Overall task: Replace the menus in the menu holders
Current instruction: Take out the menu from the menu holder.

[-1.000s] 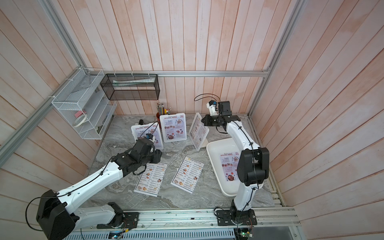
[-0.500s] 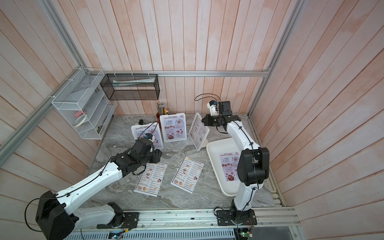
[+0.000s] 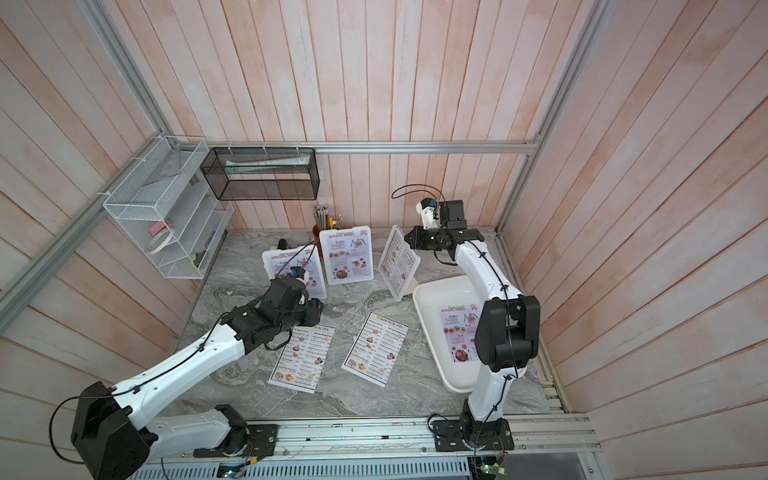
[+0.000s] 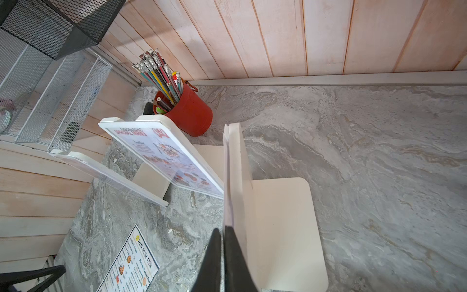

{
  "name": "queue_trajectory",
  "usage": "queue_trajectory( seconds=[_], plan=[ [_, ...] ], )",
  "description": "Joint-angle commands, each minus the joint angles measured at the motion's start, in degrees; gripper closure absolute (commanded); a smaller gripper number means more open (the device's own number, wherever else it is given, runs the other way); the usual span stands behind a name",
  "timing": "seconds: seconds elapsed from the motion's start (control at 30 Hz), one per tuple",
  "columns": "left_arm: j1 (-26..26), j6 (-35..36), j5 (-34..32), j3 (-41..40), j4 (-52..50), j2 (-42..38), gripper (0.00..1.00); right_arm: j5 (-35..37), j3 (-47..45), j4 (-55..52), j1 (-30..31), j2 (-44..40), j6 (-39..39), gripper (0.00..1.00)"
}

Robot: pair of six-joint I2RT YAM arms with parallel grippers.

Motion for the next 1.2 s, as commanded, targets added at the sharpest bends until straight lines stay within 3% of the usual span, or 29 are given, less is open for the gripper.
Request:
queue_trajectory(
  seconds=[0.0,0.17,0.63,1.17],
  plan=[
    [0.3,-0.4,-0.9,-0.8,0.9,-0.7,0.43,-0.6,1.3,0.4,-0.1,-1.1,-0.1,0.94],
    [0.5,-0.3,-1.0,-0.4,0.9,-0.8,0.43,0.0,1.6,0.3,-0.1,-1.3,-0.3,1.00],
    [0.5,-0.7,-1.1,0.1,0.8,-0.9,0.43,0.3,5.9,-2.4,-0.8,-2.1,-1.5,1.00],
    [1.6,0.1,0.0,3.5,-0.5,-3.1,0.43,-2.4,23.4,-9.2,-0.3,-3.6,-1.5,1.00]
  ],
)
